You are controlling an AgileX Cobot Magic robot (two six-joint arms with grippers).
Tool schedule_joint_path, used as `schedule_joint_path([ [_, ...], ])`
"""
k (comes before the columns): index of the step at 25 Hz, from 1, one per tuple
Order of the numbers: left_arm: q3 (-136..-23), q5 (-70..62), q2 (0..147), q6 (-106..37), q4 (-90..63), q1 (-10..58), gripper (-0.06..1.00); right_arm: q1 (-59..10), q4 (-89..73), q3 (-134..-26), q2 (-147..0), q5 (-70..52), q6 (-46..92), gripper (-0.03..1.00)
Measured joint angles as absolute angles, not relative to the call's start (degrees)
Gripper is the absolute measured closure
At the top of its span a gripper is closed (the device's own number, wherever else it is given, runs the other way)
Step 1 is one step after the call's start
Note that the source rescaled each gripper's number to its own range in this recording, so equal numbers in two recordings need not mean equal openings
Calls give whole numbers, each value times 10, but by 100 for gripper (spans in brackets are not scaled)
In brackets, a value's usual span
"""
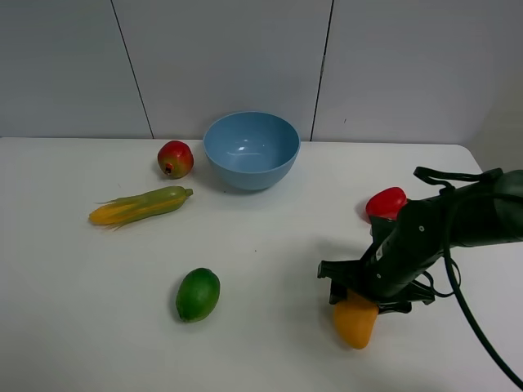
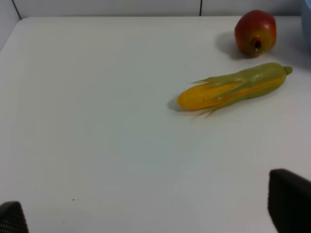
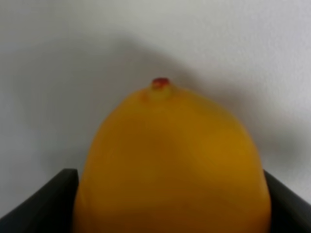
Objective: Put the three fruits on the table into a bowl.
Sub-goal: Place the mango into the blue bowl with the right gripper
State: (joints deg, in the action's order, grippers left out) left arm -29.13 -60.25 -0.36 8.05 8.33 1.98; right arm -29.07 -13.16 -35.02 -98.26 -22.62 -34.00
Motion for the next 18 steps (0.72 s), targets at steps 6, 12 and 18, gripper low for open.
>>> schedule_joint_path([
  [6, -291, -603, -4, 81, 83, 20, -6, -291, -120, -350, -983, -234, -333, 89],
  [12, -291, -603, -4, 81, 83, 20, -6, -291, -96, -350, -961, -241, -329, 89],
  [18, -291, -603, -4, 81, 83, 20, -6, -291, -92, -350, -909, -241, -329, 89],
])
